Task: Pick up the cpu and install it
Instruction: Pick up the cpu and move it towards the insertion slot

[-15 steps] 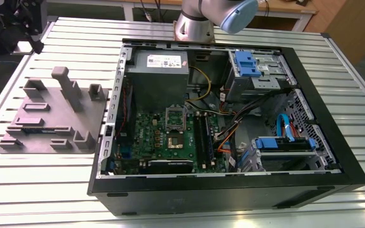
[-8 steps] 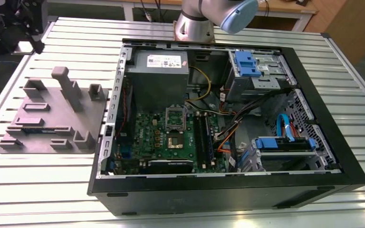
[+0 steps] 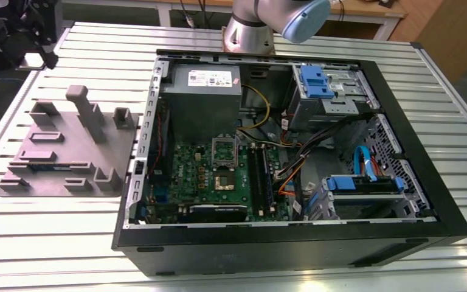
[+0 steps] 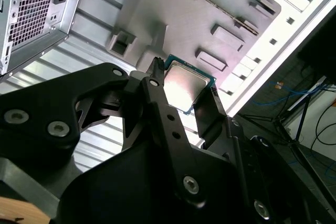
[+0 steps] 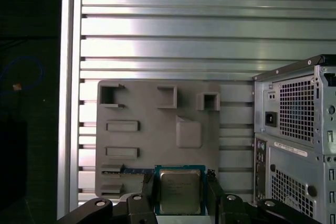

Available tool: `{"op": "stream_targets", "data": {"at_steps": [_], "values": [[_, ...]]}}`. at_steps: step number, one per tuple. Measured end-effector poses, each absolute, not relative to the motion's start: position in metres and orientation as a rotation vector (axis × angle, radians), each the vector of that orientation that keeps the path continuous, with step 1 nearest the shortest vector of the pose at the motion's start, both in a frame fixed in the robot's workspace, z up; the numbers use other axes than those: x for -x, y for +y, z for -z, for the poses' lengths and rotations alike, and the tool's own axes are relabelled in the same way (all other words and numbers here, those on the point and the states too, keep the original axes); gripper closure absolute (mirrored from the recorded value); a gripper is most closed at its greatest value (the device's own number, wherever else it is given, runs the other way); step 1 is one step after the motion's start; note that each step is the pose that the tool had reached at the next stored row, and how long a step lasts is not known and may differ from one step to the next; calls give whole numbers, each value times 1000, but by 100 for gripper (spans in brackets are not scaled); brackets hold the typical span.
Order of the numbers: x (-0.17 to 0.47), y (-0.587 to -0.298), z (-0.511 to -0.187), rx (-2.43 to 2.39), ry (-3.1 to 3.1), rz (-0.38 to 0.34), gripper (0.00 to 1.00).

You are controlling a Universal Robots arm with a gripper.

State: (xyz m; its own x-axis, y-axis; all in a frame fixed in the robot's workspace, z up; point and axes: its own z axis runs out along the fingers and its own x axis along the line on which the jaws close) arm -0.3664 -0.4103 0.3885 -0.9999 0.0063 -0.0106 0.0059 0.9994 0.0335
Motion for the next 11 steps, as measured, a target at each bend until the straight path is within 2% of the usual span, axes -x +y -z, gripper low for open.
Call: {"op": "stream_targets", "data": {"at_steps": [11], "values": [[364,-410,-388,-10,3130,-52,53]]}}
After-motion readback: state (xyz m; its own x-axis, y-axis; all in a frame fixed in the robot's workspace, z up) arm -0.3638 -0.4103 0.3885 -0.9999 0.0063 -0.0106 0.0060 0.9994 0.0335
